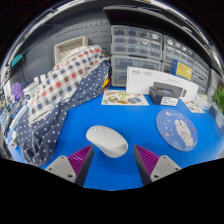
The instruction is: Arrange mouse
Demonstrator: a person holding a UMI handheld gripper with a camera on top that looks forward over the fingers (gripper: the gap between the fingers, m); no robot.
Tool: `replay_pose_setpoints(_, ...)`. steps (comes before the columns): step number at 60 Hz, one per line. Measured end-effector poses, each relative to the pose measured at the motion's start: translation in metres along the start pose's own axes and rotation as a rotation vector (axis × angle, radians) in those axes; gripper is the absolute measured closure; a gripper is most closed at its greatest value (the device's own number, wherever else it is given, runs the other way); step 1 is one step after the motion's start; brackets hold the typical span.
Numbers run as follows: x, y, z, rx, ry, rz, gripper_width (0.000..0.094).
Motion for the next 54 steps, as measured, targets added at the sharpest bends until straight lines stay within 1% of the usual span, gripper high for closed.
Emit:
replay_pose_setpoints(4,0.007,0.013,0.0,-0.033,0.002,0.011,0.0124)
replay_pose_setpoints(9,0.016,0.028,0.002,-0.038,0.021,0.017,0.0126)
replay_pose_setpoints(22,0.045,0.065,-0.011,-0.102,0.012,0.043,0.0131)
replay_pose_setpoints(27,0.052,0.073,-0.02,-0.132,0.013,0.054,0.0209)
replay_pose_setpoints(31,0.053,0.076,-0.025,-0.152,0.012,0.075,0.0221)
replay_pose_setpoints(34,0.049,0.079,-0.023,-0.141,0.029,0.097,0.0243)
replay_pose_setpoints(35,0.05,0.08,-0.022,-0.133,0.04,0.094,0.0232)
replay_pose_setpoints(36,0.049,0.08,-0.021,-0.127,0.054,0.094,0.0293)
replay_pose_setpoints(39,0.047,0.081,-0.018,-0.105,0.104,0.097,0.0353)
replay_pose_setpoints(42,0.047,0.08,-0.019,-0.105,0.133,0.084,0.0366)
replay_pose_setpoints(44,0.047,0.08,-0.021,-0.111,0.133,0.081,0.0387)
replay_pose_setpoints(45,0.047,0.08,-0.023,-0.121,0.127,0.081,0.0412)
replay_pose_setpoints(46,0.047,0.08,-0.023,-0.12,0.123,0.082,0.0441)
replay_pose_setpoints(53,0.046,0.08,-0.022,-0.107,0.102,0.101,0.0485)
replay_pose_setpoints(54,0.046,0.08,-0.022,-0.1,0.098,0.104,0.0507)
Point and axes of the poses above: the point between the fingertips, and its own axes, seen from behind it with the camera up: z to the left, x up, y forward, the way the camera looks, the point moved 3 cm from there along -y, backward, against the way the camera looks, and after that the axes turned 3 degrees about y, right-handed, at the moved point
